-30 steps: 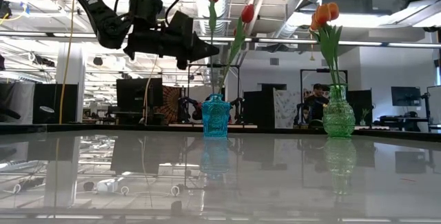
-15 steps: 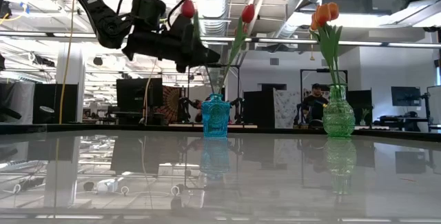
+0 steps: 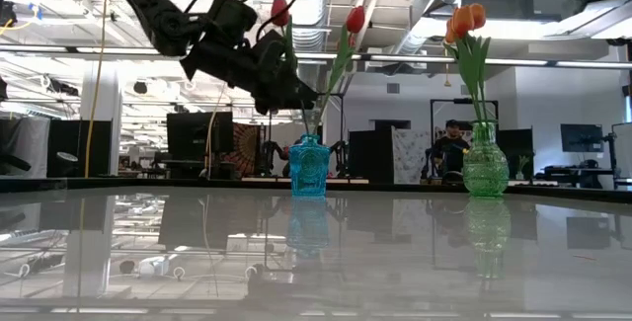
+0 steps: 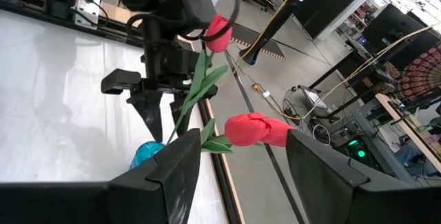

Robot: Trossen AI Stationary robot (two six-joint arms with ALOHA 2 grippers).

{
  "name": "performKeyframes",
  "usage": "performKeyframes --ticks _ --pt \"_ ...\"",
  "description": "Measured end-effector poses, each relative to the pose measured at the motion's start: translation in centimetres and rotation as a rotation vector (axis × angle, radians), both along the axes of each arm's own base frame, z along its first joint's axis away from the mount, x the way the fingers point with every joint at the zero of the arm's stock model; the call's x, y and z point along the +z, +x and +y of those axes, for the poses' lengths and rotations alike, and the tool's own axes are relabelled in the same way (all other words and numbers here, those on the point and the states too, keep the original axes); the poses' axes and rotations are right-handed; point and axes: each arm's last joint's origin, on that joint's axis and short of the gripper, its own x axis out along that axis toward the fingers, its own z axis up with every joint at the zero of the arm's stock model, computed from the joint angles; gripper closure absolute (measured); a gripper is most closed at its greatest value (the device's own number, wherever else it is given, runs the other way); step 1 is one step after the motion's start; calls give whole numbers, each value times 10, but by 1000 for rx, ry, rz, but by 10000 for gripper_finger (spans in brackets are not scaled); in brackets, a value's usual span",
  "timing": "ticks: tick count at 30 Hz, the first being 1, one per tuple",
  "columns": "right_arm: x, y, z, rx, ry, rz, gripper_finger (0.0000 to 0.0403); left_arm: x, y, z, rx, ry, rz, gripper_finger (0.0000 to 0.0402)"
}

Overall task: Sort flowers into vase by color
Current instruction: Return to Home Position

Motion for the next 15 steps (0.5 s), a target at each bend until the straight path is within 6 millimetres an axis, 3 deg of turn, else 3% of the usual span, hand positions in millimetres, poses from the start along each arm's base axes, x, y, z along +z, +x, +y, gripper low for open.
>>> performKeyframes --ticks 15 --pt "-2 -1 0 2 -1 18 163 39 -19 -3 29 28 462 197"
